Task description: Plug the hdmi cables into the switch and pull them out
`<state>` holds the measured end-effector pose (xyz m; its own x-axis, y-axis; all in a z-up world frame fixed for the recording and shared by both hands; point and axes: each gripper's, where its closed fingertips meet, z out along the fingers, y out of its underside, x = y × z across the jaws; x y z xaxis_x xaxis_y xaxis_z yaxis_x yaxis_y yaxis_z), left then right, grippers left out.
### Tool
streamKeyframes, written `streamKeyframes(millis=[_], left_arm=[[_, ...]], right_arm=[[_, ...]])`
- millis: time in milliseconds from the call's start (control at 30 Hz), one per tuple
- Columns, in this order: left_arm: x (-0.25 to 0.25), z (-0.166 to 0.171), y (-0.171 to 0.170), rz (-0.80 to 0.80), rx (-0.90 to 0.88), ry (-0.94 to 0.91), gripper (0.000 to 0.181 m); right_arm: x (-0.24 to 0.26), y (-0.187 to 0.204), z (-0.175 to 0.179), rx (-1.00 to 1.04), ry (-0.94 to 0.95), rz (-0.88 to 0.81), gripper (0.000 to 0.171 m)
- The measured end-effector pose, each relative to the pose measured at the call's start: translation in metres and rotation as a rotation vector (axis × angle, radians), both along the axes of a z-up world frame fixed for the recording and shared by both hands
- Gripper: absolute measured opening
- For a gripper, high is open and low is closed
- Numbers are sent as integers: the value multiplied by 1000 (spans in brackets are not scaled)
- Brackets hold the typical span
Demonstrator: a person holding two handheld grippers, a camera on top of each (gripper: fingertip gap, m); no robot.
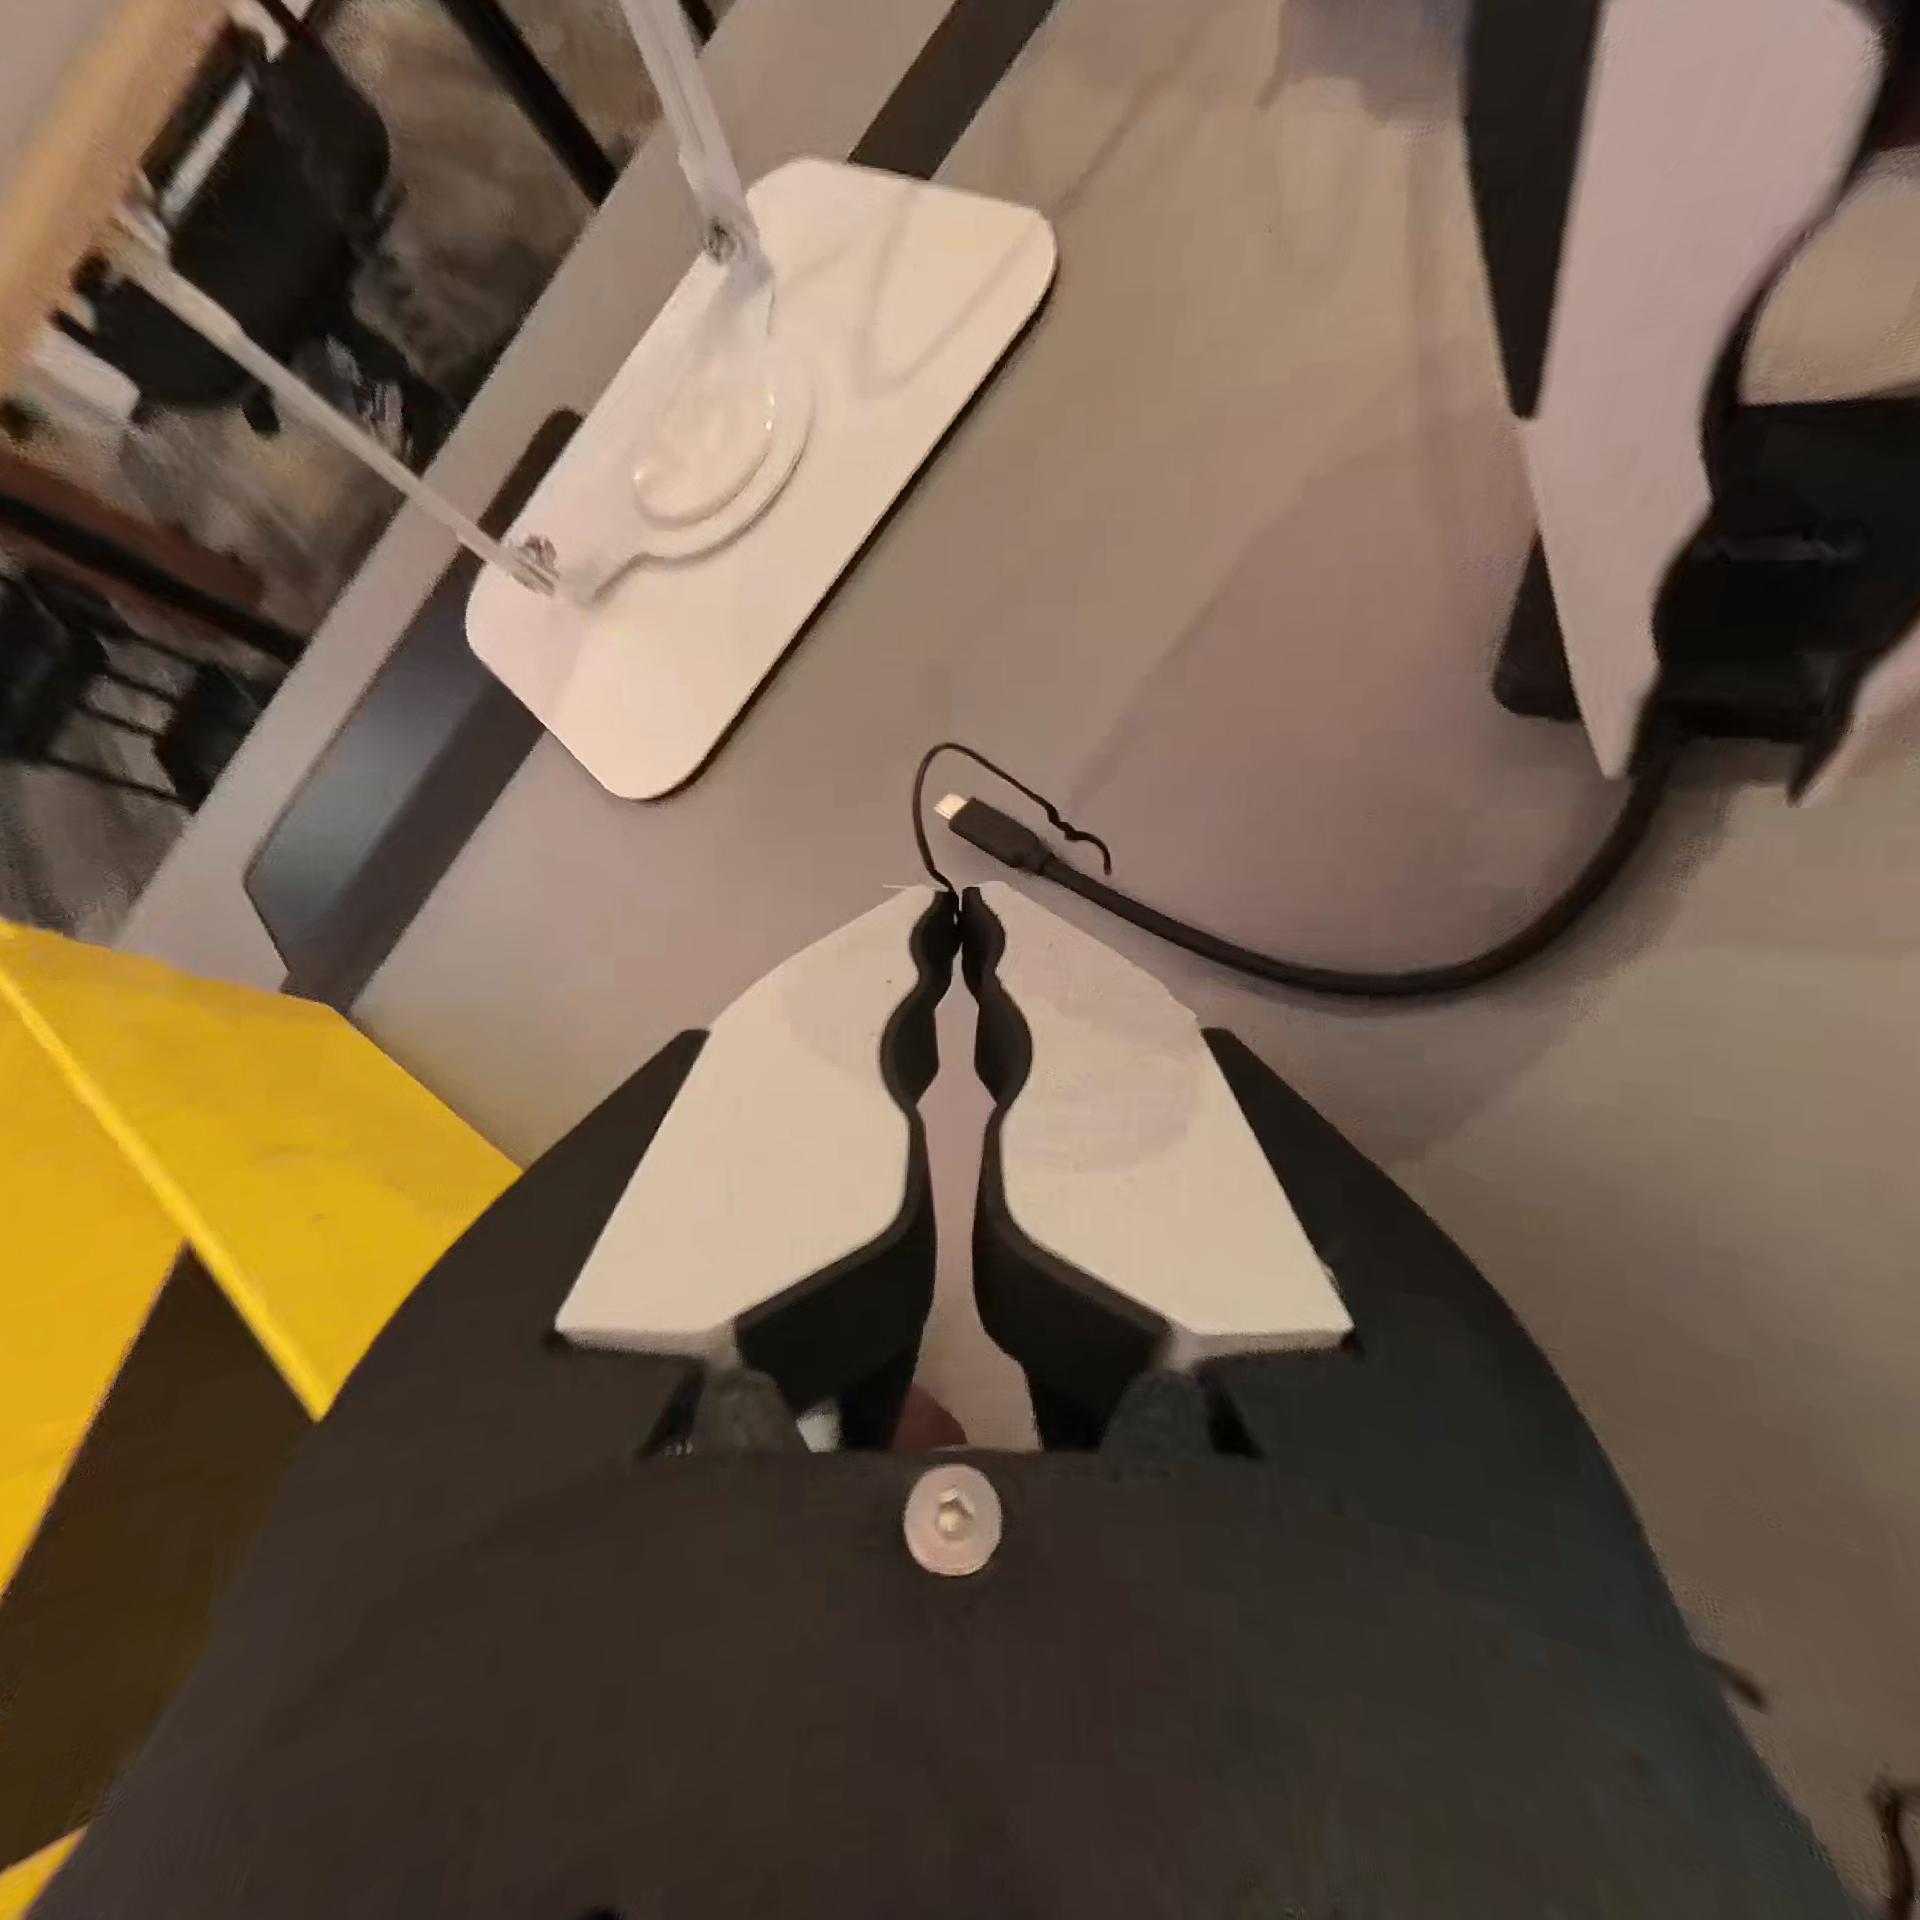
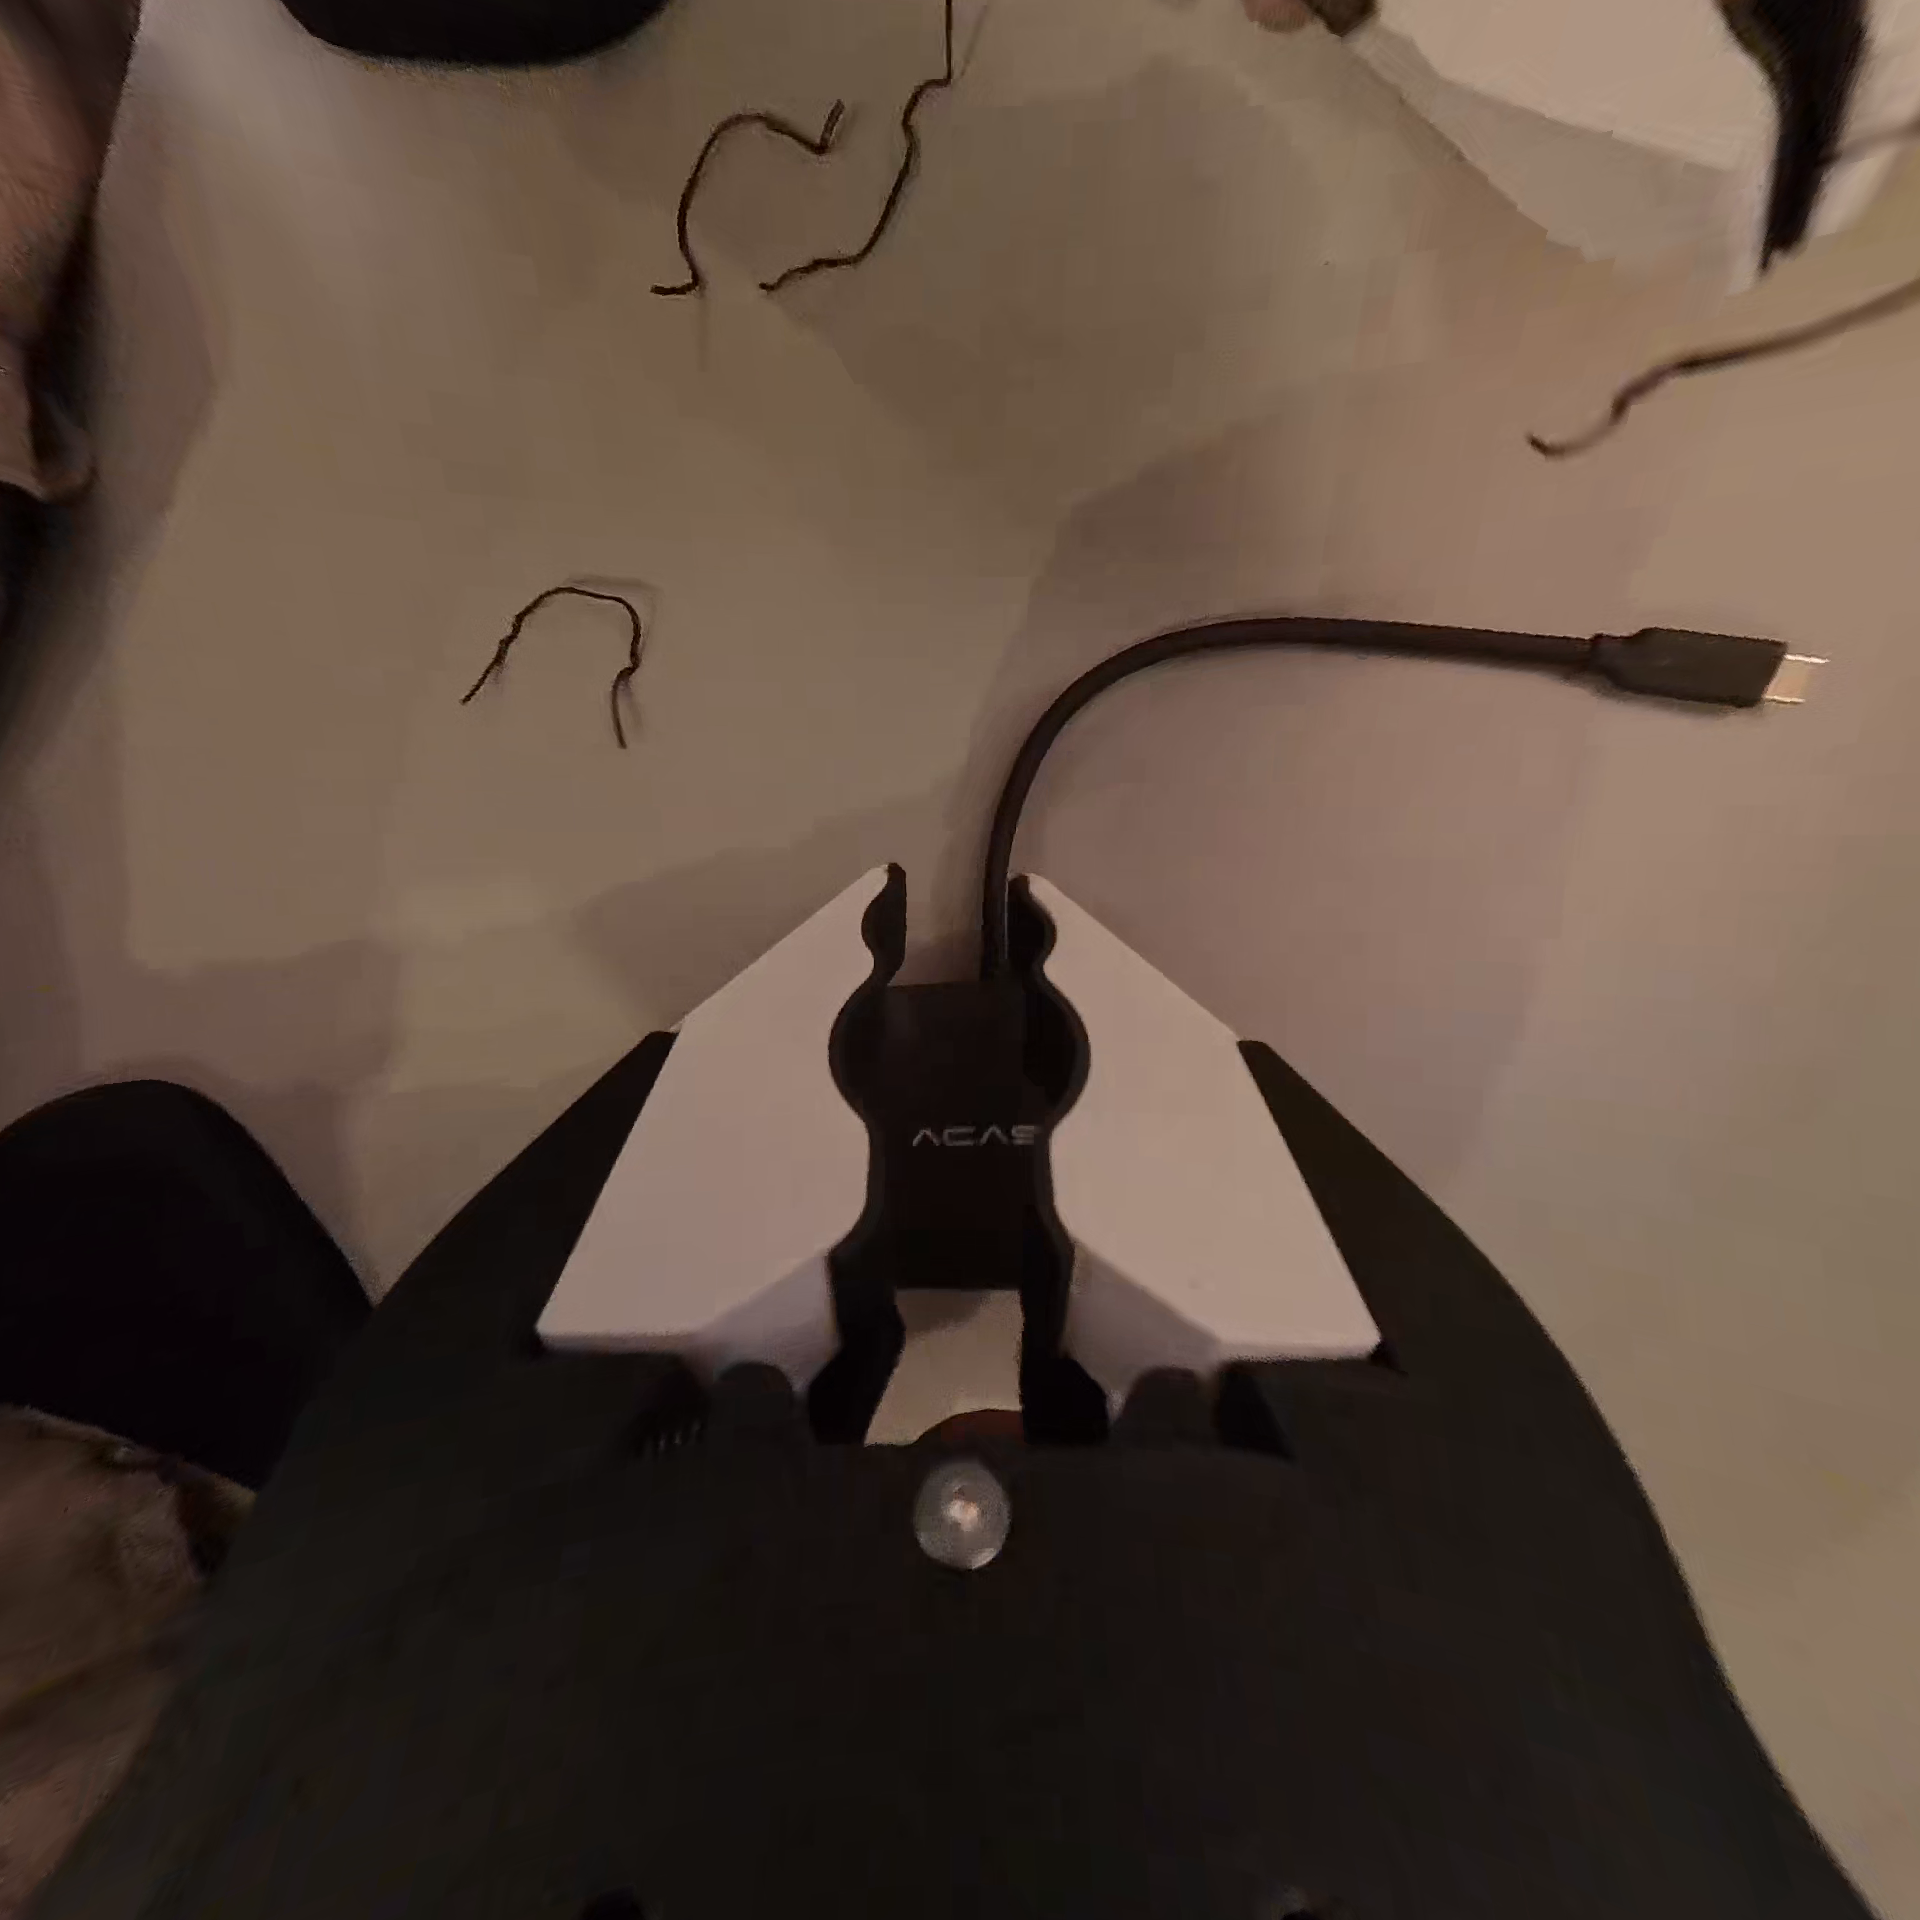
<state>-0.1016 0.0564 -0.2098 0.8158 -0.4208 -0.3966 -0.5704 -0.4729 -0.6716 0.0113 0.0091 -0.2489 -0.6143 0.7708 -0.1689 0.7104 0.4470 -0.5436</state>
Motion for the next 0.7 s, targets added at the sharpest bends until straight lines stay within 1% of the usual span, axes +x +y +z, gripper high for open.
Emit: streamKeyframes(millis=[100, 233, 333, 400, 467, 567, 700], left_arm=[[-2, -13, 13, 71, -64, -28, 1], [-10, -21, 31, 146, -92, -91, 1], [-11, -30, 38, 172, -114, -92, 1], [-9, -40, 40, 181, -143, -84, 1], [-9, -48, 40, 182, -159, -50, 1], [-7, -59, 37, 188, -179, -71, 1], [1, -59, 35, 165, -169, -102, 1]], right_arm=[[-3, -2, -8, 18, -8, 19, 15], [-5, 5, -14, 56, 4, 13, 23], [-6, 7, -16, 74, 22, 16, 19], [-7, 10, -17, 99, 39, 30, 8], [-8, 10, -17, 109, 55, 44, 2], [-9, 10, -17, 108, 74, 53, 2], [-13, 11, -17, 121, 107, 59, 2]])
